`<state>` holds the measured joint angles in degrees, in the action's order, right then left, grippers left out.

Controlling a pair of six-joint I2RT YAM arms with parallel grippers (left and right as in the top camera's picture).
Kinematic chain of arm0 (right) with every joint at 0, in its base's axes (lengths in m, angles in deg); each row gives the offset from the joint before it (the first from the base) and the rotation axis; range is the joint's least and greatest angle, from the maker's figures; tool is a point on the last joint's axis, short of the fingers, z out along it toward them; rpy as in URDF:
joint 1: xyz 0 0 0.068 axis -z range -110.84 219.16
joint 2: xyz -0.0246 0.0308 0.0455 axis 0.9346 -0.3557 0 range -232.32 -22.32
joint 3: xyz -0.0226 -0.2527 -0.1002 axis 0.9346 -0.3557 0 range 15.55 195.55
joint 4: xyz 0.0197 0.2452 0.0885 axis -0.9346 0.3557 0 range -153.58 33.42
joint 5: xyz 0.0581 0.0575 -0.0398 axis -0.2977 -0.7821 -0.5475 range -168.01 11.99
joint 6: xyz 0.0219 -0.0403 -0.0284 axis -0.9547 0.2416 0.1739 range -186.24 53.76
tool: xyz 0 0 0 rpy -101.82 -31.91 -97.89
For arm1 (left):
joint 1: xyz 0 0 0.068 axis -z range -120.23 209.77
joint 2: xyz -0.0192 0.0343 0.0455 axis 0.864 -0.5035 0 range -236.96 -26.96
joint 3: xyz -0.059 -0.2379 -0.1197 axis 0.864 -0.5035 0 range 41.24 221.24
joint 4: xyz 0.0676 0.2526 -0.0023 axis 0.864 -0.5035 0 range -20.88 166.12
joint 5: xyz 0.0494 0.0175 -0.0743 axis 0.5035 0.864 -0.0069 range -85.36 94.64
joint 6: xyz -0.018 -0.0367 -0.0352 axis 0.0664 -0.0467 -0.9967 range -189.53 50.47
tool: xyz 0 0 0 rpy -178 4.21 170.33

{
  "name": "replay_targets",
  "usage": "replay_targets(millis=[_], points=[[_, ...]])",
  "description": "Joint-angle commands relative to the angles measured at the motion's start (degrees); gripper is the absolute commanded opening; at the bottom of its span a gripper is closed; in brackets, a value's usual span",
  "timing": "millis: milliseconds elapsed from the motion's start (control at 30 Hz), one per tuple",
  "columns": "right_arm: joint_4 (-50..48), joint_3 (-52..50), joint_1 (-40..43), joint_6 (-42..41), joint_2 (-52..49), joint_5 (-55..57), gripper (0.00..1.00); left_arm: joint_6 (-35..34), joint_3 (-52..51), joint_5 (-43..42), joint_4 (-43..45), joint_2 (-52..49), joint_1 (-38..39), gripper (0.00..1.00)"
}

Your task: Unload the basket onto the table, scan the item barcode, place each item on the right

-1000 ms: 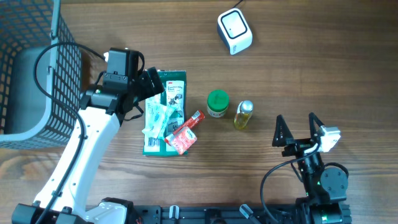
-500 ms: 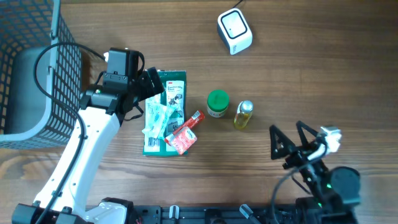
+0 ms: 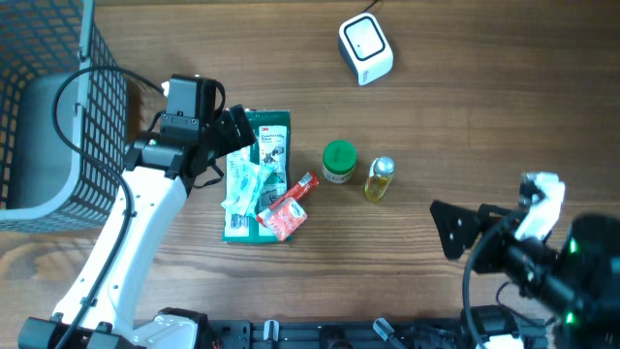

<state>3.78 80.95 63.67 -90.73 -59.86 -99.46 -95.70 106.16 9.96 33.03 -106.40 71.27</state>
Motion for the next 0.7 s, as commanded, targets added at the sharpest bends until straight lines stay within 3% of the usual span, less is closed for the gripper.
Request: replay_targets(millis=[0,133,233,467,667], points=[[4.22,5.09,-0.17,1.4,-8.48,-1.4,1.0,0.46,0.02,0.57,0.13,0.11,-0.28,1.0],[5.01,5.09,-0.17,1.95,-14.4,-2.69,1.0,0.46,0.02,0.57,0.13,0.11,-0.28,1.0],[7.87,5.09,-0.17,-0.28,-18.8,-2.99,0.89,0.46,0.02,0.57,0.13,0.11,-0.28,1.0],[8.13,5.09,-0.37,-4.17,-28.5,-0.31,0.89,0.46,0.02,0.55,0.13,0.11,-0.28,1.0],[2.47,5.09,-7.28,-7.63,-35.74,9.14,0.9,0.46,0.02,0.57,0.13,0.11,-0.28,1.0]])
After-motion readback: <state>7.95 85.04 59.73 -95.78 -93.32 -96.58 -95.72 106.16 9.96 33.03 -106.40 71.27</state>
